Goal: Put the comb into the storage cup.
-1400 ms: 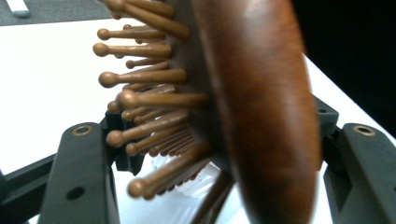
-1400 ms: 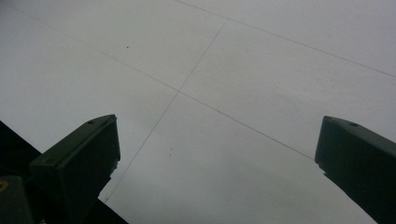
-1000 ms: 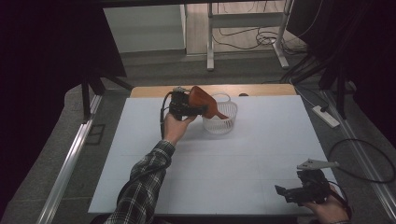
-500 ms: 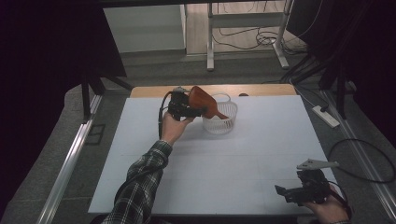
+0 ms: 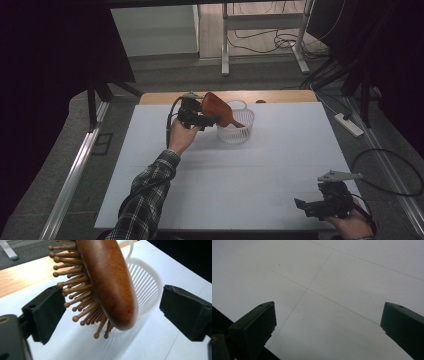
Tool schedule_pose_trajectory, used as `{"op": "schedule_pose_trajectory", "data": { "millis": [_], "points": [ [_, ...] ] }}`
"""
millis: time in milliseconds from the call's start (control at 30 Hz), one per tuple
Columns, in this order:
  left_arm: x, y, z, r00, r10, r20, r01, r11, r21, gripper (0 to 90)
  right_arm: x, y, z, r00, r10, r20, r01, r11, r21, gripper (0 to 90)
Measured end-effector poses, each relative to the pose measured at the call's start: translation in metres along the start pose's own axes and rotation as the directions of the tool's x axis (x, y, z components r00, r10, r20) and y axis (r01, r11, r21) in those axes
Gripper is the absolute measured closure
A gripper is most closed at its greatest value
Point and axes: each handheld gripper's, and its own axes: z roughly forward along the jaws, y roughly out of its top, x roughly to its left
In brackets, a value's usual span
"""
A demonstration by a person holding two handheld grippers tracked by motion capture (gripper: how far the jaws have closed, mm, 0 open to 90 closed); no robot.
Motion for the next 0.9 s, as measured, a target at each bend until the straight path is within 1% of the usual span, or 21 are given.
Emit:
{"op": "schedule_pose_trajectory", "data": {
  "millis": [33,267,367,567,733,900],
  "points": [
    [-0.001,0.000,-0.001,0.9999,0.010,-0.007,-0.010,1.0000,0.001,6.9,0.000,0.000,0.000,1.0000,0.000,0.000,0.000,1.000,0.000,0.4],
    [-0.004,-0.003,-0.004,0.9989,0.047,-0.010,-0.046,0.9989,0.009,4.4,0.000,0.000,0.000,1.0000,0.000,0.001,0.000,1.000,0.000,0.4],
    [-0.005,-0.004,-0.005,0.9985,0.053,-0.012,-0.053,0.9986,0.003,3.7,0.000,0.000,0.000,1.0000,0.000,0.001,0.000,1.000,0.000,0.4],
    [-0.004,-0.005,-0.010,0.9984,0.054,-0.016,-0.054,0.9986,0.002,2.3,0.000,0.000,0.000,1.0000,0.000,0.003,0.000,1.000,0.000,0.4],
    [-0.004,-0.008,-0.016,0.9957,0.089,-0.026,-0.089,0.9960,0.002,2.5,0.000,0.000,0.000,1.0000,-0.002,0.005,0.002,1.000,-0.001,0.4],
    [-0.002,-0.011,-0.021,0.9951,0.098,-0.017,-0.098,0.9951,-0.016,2.5,0.001,0.000,0.000,1.0000,-0.003,0.006,0.003,1.000,0.000,0.4]
  ]
}}
